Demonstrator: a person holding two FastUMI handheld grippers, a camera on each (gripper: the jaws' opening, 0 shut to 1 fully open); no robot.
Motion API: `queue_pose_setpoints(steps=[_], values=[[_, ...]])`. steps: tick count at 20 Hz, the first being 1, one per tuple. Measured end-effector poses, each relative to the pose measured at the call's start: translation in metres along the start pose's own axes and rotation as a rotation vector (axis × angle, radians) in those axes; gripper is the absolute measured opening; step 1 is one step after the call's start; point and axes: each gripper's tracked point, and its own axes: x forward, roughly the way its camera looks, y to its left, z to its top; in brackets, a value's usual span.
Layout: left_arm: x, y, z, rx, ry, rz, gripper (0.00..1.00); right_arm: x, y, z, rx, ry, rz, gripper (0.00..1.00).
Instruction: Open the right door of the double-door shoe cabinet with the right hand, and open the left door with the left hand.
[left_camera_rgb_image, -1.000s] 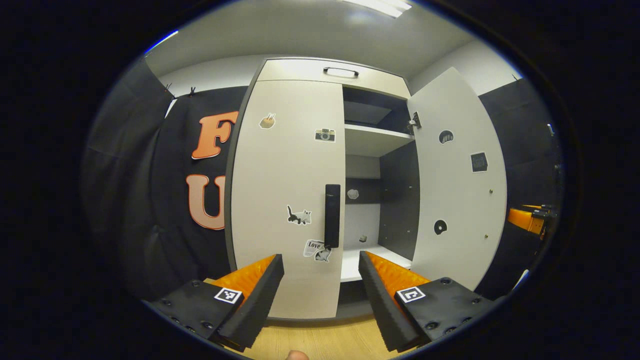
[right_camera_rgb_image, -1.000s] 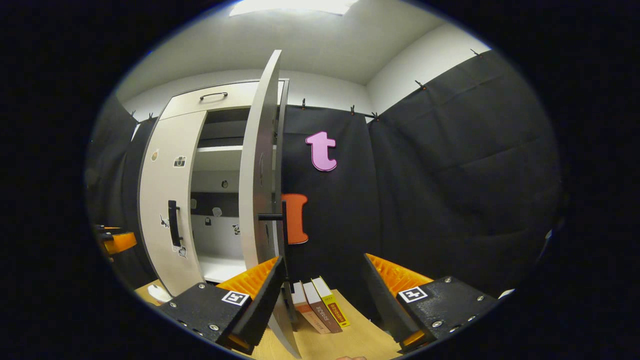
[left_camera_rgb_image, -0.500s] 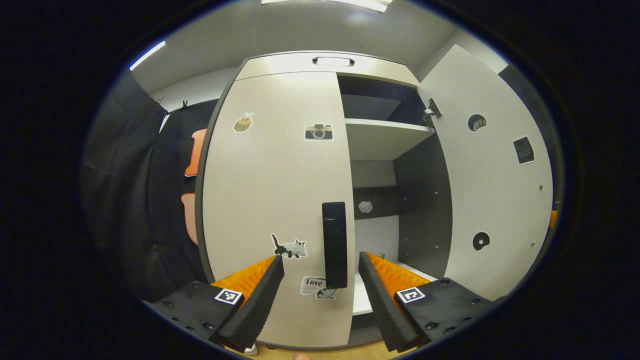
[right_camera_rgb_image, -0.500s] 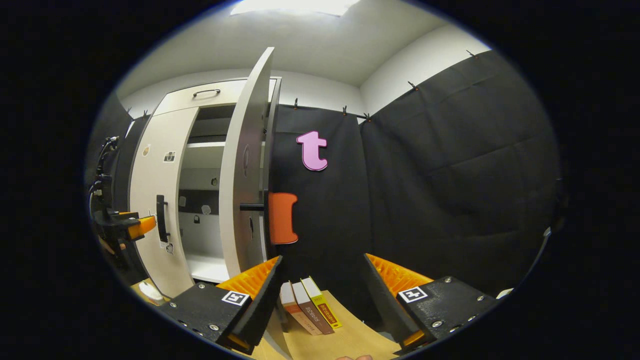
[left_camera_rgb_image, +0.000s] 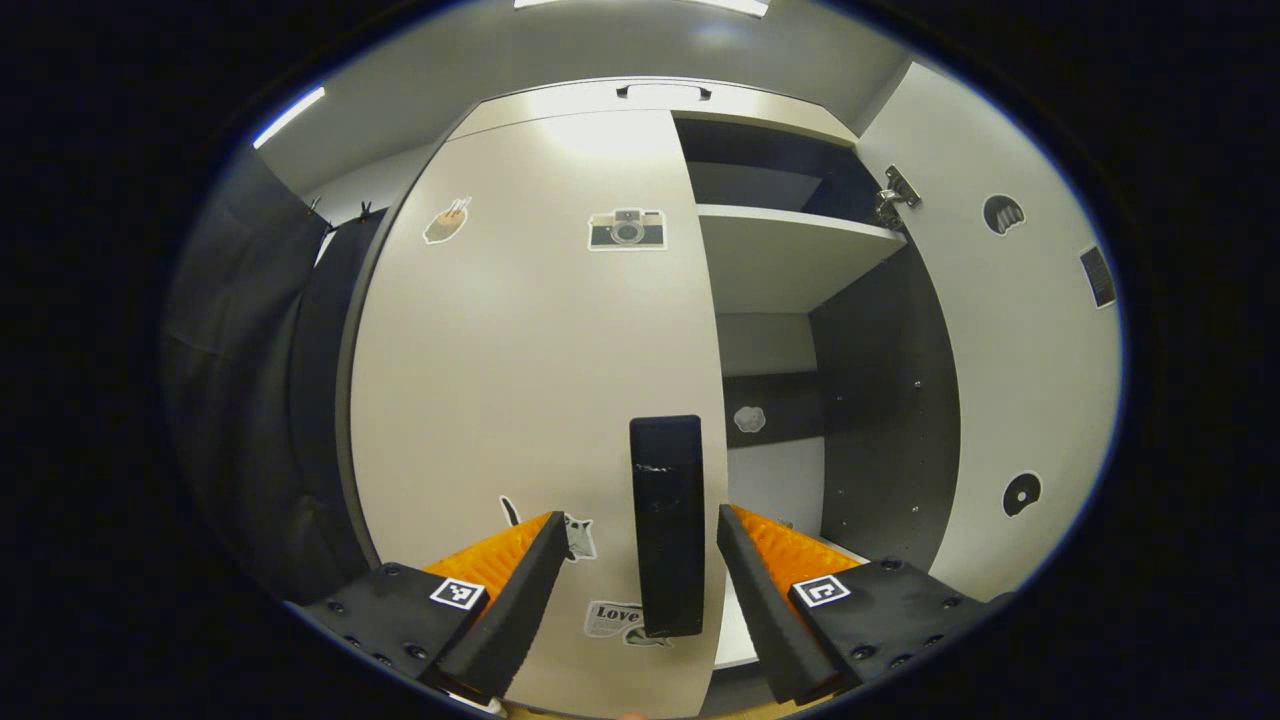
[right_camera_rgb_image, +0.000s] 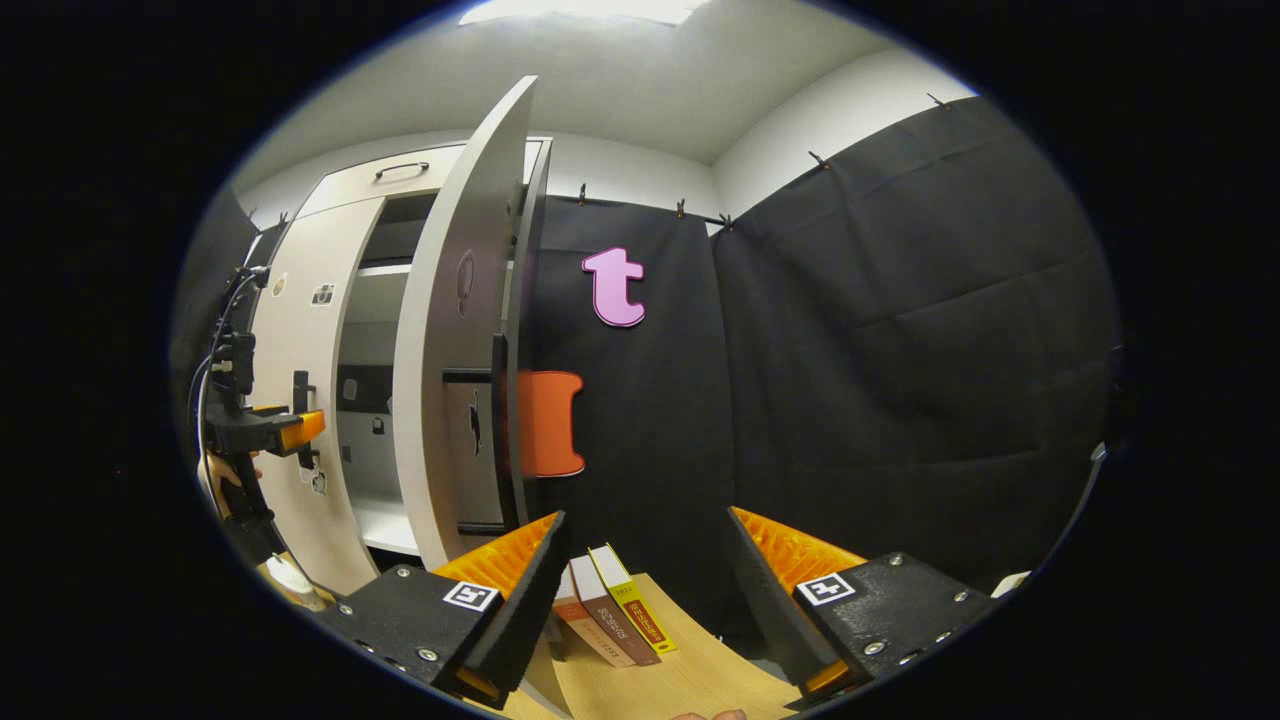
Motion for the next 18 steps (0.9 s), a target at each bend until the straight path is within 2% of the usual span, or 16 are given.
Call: queue_pose_setpoints(steps=[2, 4, 5, 7, 9, 12, 13, 16, 18], values=[[0.003, 0.000, -0.007, 0.009, 0.021, 0.017, 0.95, -0.001, 0.001, -0.002, 0.003, 0.000, 0.004, 0.93], [0.004, -0.002, -0.002, 0.002, 0.005, 0.009, 0.81, 0.000, 0.003, -0.002, -0.004, 0.000, 0.009, 0.93], [0.005, -0.002, -0.001, 0.000, -0.002, 0.004, 0.81, 0.000, 0.005, -0.002, -0.006, 0.001, 0.013, 0.93], [0.005, -0.013, -0.006, -0.028, 0.017, -0.034, 0.55, -0.002, 0.009, -0.002, -0.009, 0.001, 0.021, 0.93], [0.004, -0.009, -0.008, -0.041, 0.023, -0.039, 0.40, -0.004, 0.013, -0.001, -0.010, 0.001, 0.029, 0.93], [0.002, -0.009, -0.010, -0.031, 0.039, -0.054, 0.34, -0.007, 0.018, -0.003, -0.017, 0.011, 0.035, 0.93], [-0.003, -0.008, -0.009, -0.037, 0.041, -0.062, 0.26, -0.008, 0.019, -0.002, -0.019, 0.015, 0.038, 0.93], [-0.015, -0.009, -0.011, -0.071, 0.061, -0.119, 0.14, -0.010, 0.019, -0.003, -0.015, 0.021, 0.035, 0.93], [-0.036, -0.005, -0.012, -0.081, 0.079, -0.163, 0.14, -0.016, 0.026, 0.000, -0.005, 0.022, 0.036, 0.93]])
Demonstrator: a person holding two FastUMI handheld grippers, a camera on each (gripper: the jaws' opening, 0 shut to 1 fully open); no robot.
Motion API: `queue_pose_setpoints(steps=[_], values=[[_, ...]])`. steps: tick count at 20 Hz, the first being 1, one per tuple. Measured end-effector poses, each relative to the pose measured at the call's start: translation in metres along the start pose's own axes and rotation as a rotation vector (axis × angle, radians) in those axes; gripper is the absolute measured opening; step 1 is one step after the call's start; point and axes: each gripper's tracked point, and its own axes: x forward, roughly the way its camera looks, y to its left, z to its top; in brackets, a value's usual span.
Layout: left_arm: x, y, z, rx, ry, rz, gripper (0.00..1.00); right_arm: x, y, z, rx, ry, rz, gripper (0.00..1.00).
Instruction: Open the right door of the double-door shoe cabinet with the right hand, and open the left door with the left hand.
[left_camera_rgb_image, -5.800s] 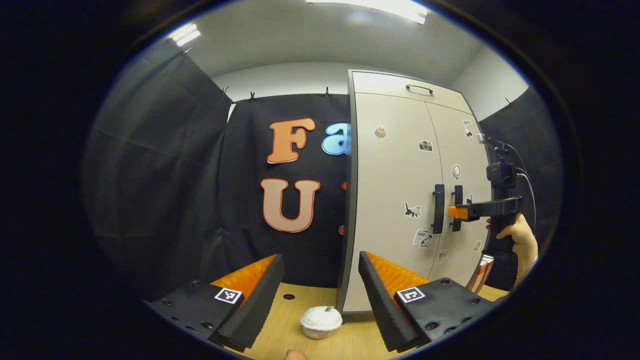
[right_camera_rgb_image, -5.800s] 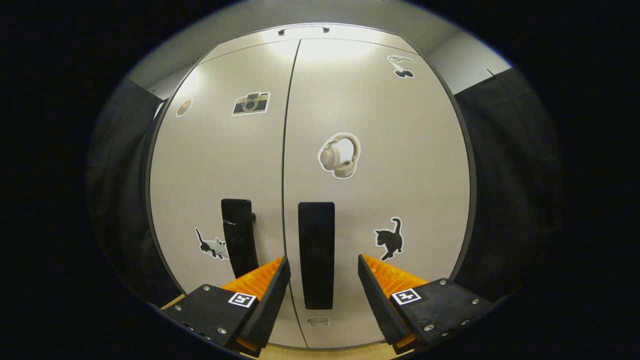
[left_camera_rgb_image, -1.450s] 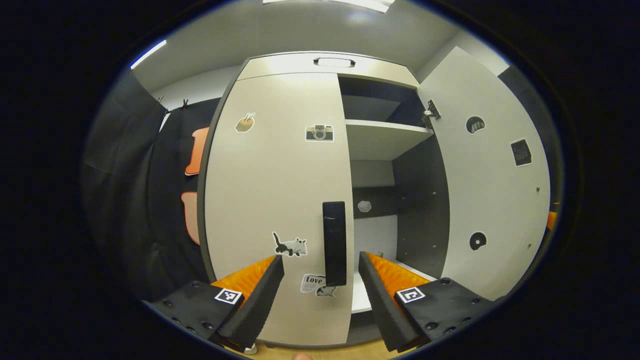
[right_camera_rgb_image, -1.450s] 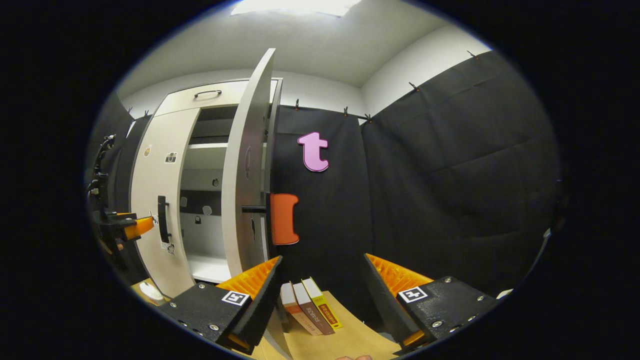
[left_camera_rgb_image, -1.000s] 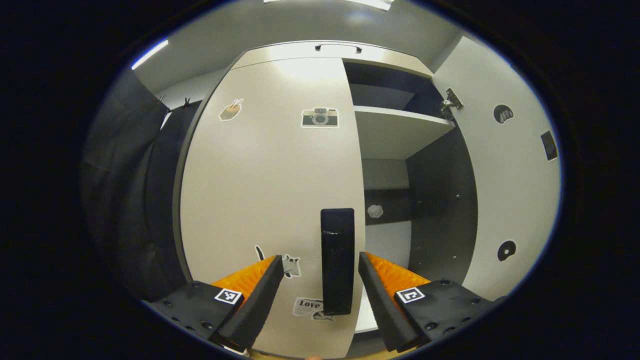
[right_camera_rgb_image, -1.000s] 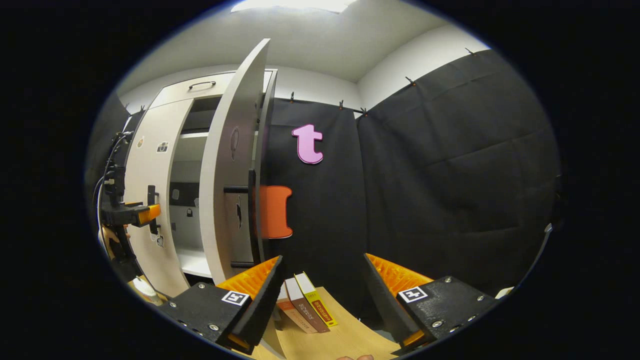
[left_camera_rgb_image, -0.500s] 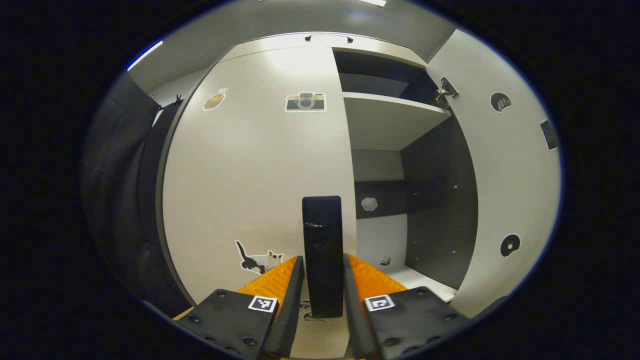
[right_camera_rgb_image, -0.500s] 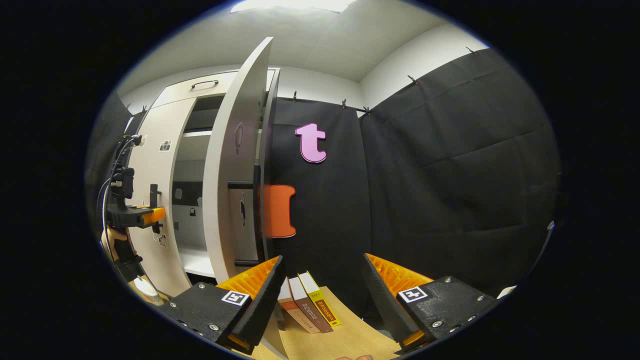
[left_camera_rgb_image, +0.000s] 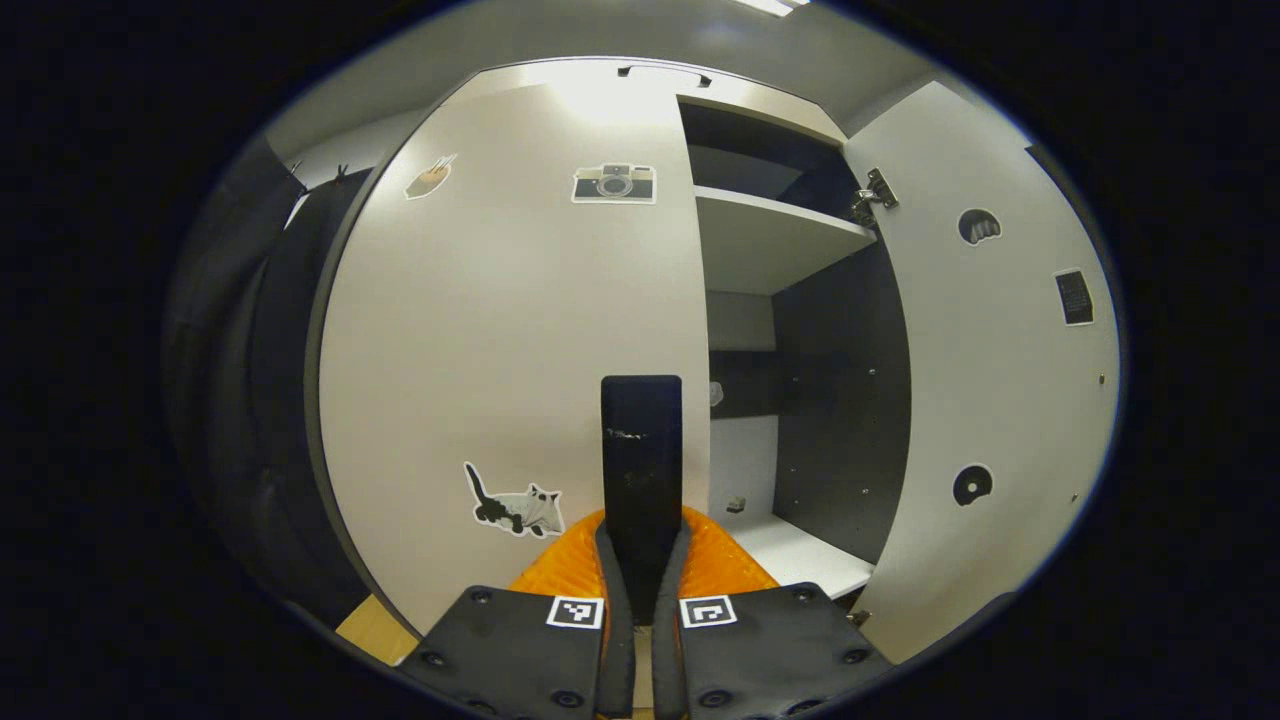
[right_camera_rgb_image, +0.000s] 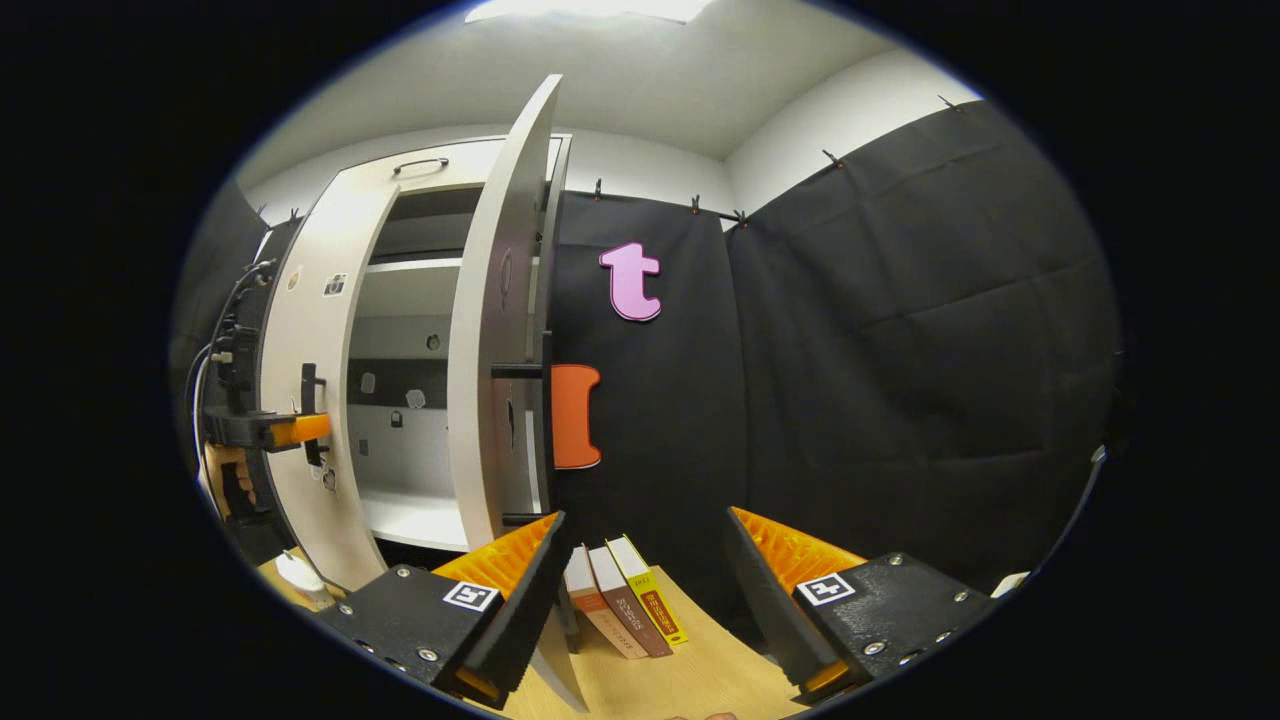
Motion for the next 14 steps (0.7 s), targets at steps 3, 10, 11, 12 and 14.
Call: queue_pose_setpoints(steps=[3, 10, 11, 12, 14], values=[[-0.021, 0.008, -0.003, -0.016, 0.010, -0.036, 0.14, -0.008, 0.012, 0.003, 0.005, 0.004, 0.016, 0.93], [-0.075, 0.024, -0.005, -0.029, 0.014, -0.067, 0.13, -0.032, 0.041, 0.029, -0.014, -0.031, 0.043, 0.93], [-0.083, 0.028, -0.006, -0.032, 0.013, -0.068, 0.13, -0.036, 0.045, 0.031, -0.013, -0.039, 0.047, 0.93], [-0.091, 0.032, -0.006, -0.030, 0.010, -0.067, 0.14, -0.041, 0.050, 0.034, -0.011, -0.046, 0.054, 0.93], [-0.105, 0.038, -0.003, -0.026, 0.008, -0.066, 0.14, -0.047, 0.060, 0.038, -0.007, -0.053, 0.070, 0.93]])
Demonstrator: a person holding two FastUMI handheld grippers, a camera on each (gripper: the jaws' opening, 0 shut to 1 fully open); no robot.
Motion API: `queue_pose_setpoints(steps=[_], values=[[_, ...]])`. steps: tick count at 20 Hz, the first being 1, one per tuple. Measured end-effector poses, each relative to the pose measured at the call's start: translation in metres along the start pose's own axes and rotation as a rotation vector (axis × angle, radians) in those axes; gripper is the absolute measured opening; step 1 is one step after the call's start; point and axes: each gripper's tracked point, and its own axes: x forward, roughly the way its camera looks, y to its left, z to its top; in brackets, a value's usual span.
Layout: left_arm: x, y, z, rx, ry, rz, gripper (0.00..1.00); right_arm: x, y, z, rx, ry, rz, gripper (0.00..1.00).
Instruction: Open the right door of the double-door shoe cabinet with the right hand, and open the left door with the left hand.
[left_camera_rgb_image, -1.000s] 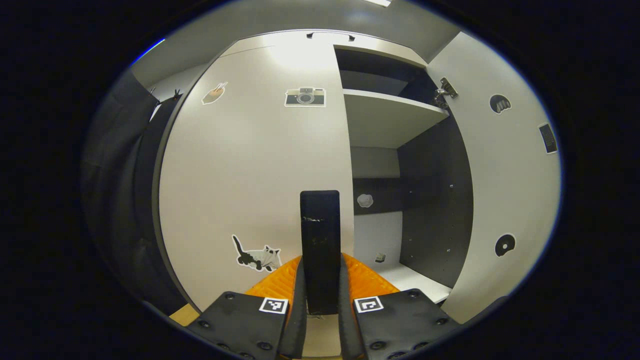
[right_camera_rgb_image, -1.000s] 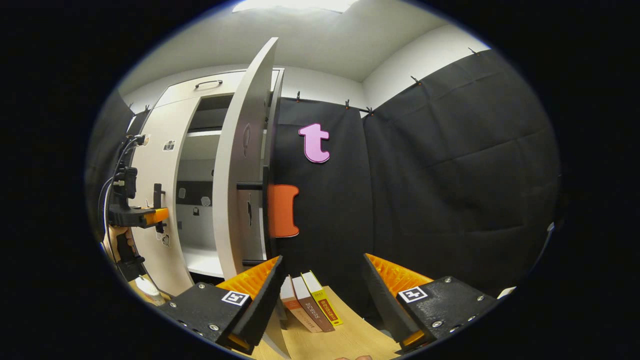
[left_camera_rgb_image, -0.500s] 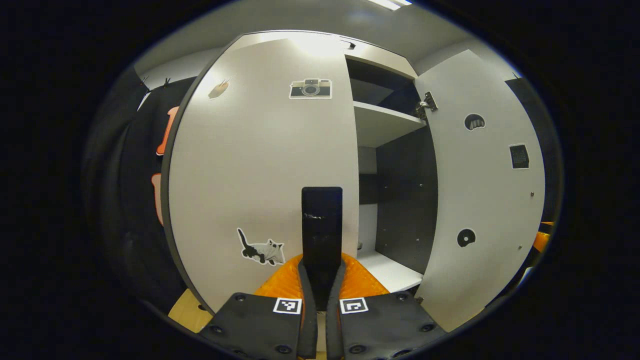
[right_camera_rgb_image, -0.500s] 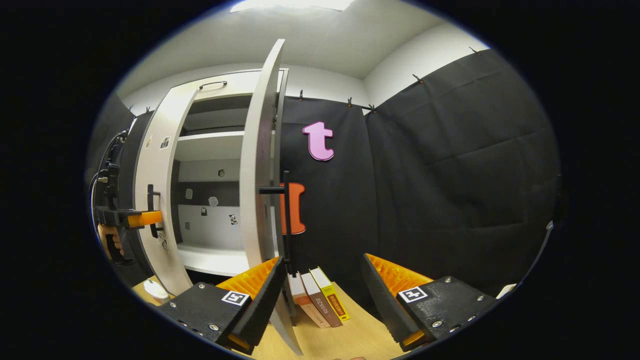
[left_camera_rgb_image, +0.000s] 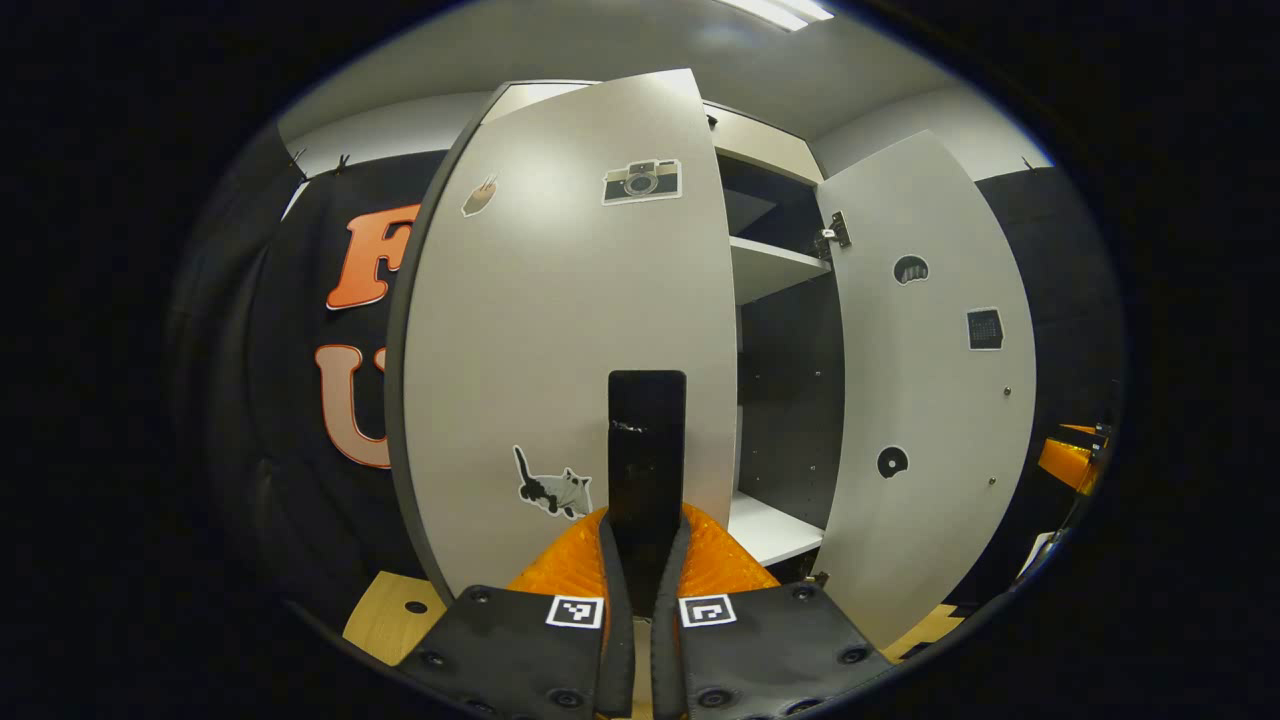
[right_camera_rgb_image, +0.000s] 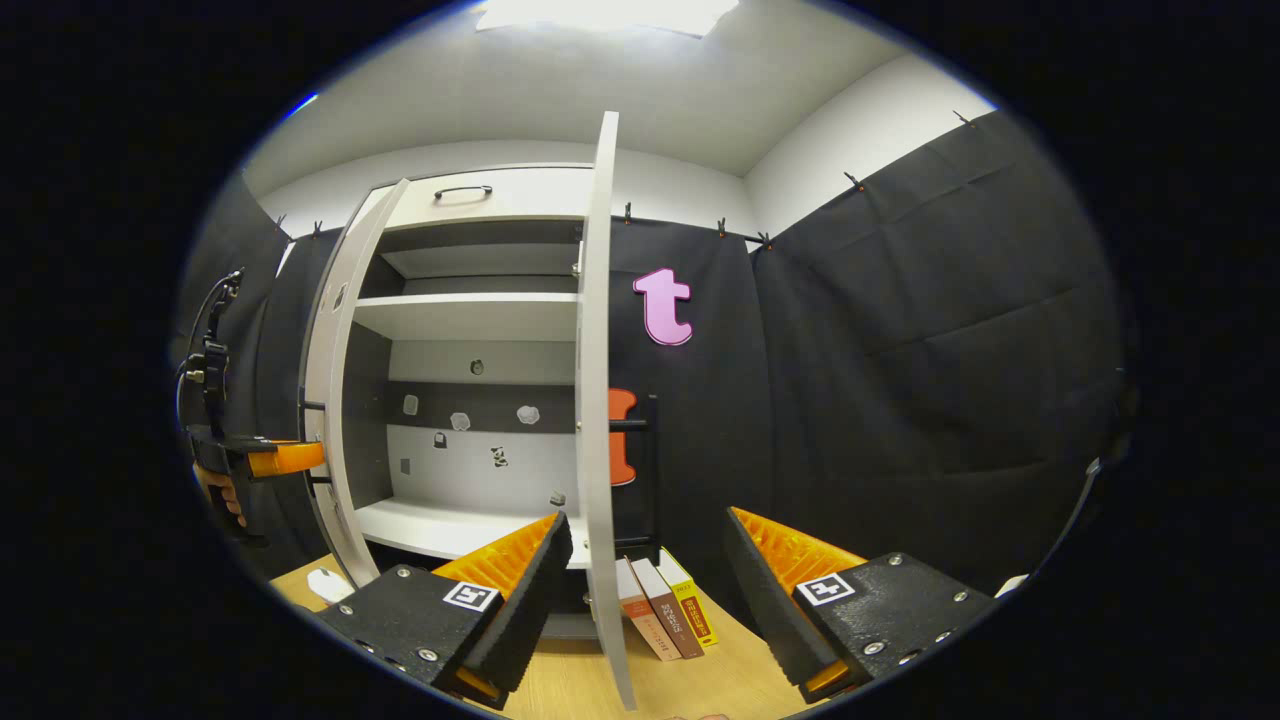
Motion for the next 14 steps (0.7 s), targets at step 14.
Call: queue_pose_setpoints(steps=[14], values=[[-0.079, 0.073, 0.013, 0.000, -0.028, 0.064, 0.12, -0.011, 0.050, -0.005, -0.027, 0.023, 0.081, 0.93]])
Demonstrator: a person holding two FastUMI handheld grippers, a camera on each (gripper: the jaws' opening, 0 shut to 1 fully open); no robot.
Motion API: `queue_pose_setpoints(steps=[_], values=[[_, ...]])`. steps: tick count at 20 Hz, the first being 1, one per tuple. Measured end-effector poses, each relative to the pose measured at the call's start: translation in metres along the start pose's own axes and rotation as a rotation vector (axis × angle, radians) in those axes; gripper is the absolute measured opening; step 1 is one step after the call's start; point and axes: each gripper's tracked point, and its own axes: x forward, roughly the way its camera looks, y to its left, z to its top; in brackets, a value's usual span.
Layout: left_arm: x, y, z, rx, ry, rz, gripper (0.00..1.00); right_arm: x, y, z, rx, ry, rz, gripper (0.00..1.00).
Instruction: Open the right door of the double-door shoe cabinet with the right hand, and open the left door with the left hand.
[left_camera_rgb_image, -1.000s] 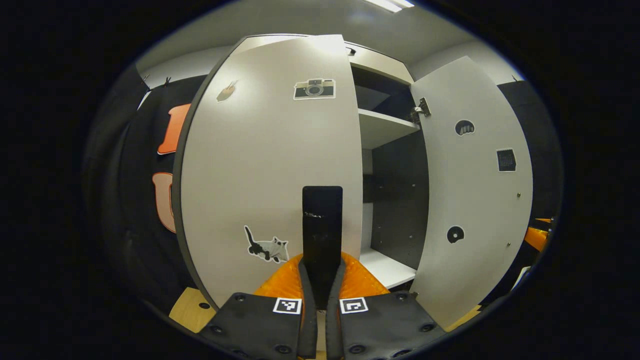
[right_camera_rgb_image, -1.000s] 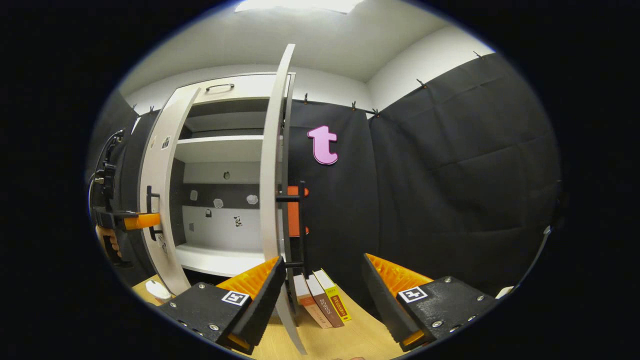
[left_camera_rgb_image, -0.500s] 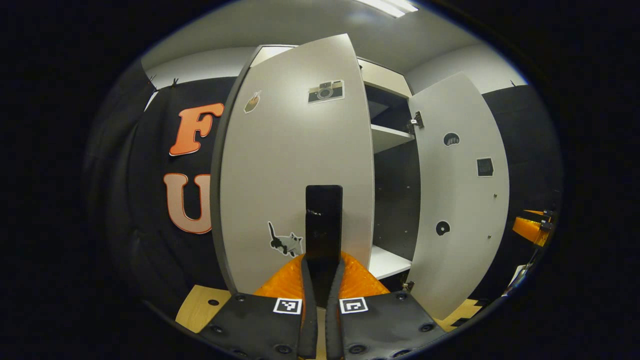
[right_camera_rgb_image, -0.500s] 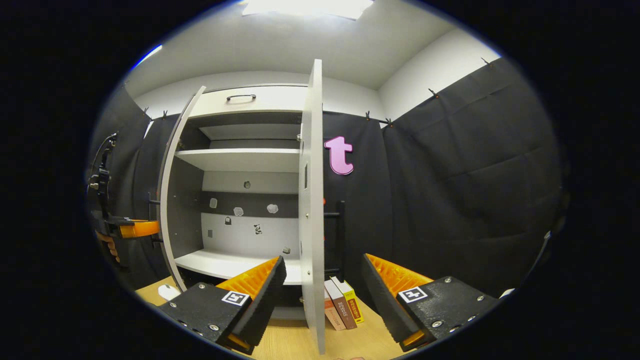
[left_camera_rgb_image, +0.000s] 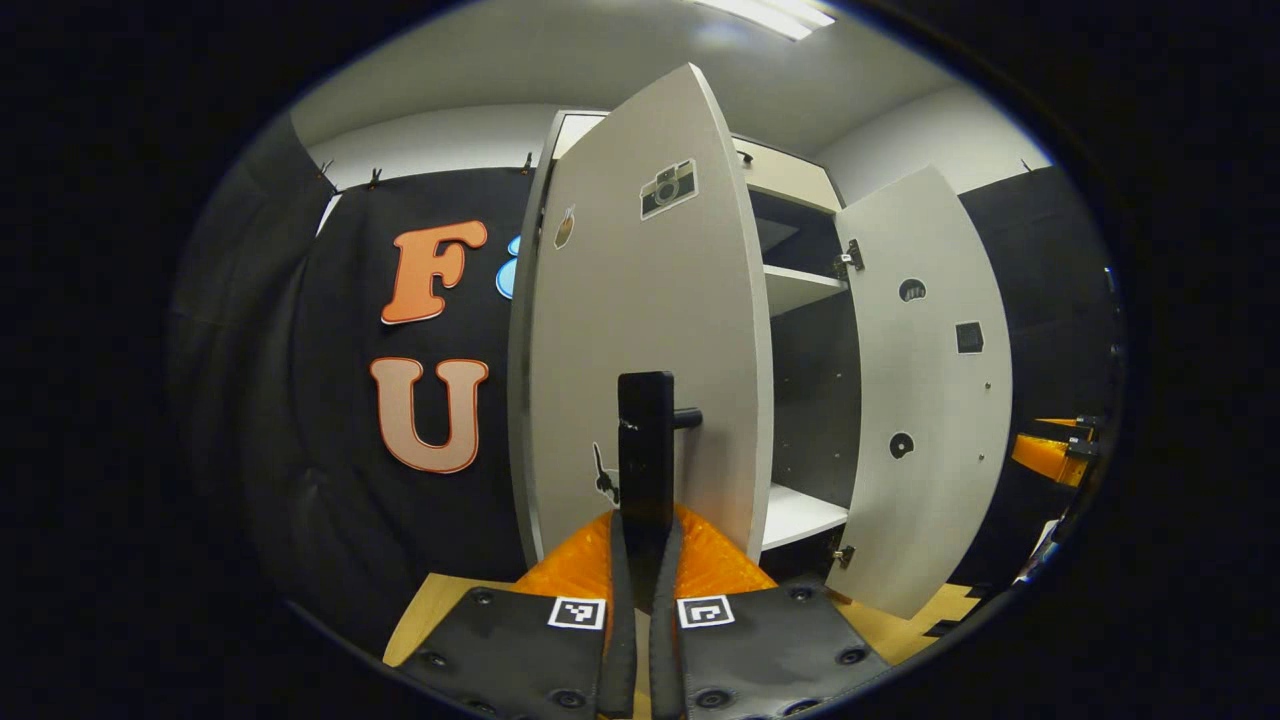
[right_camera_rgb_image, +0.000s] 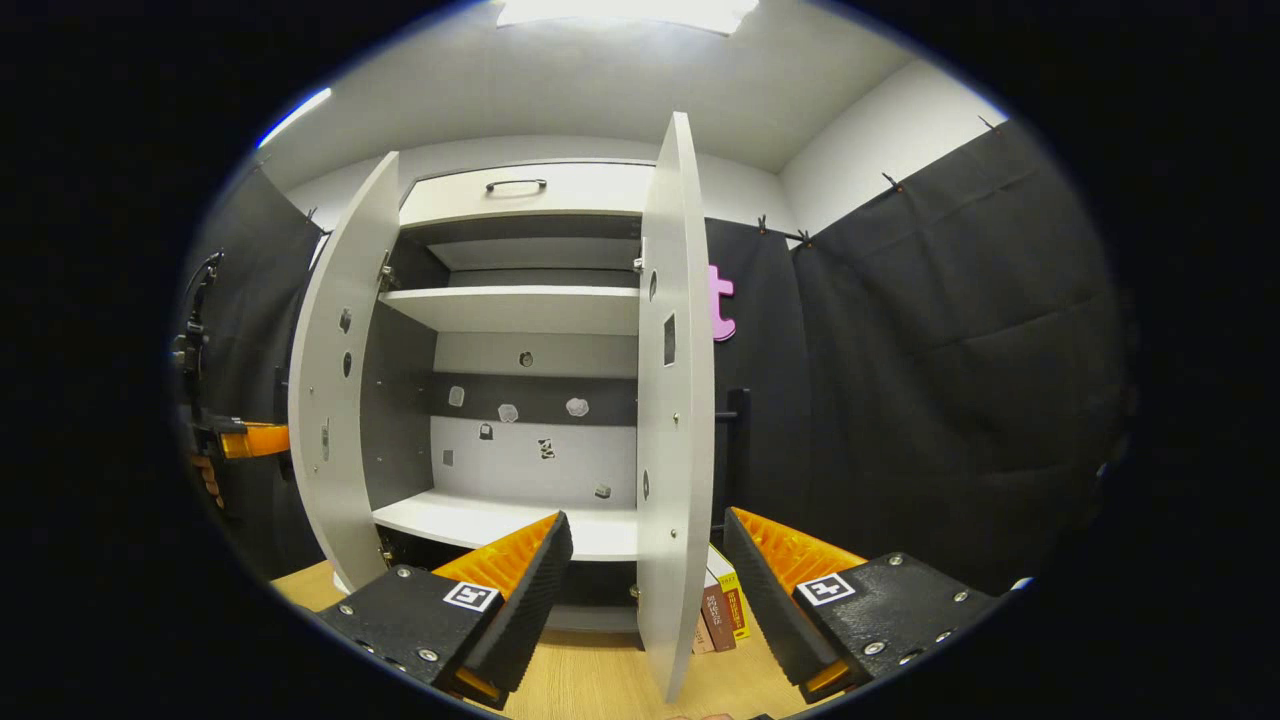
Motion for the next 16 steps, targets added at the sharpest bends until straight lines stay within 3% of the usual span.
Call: queue_pose_setpoints(steps=[16], values=[[-0.028, 0.079, 0.003, 0.019, 0.008, 0.134, 0.07, 0.003, 0.011, 0.000, -0.003, -0.008, 0.006, 0.93]])
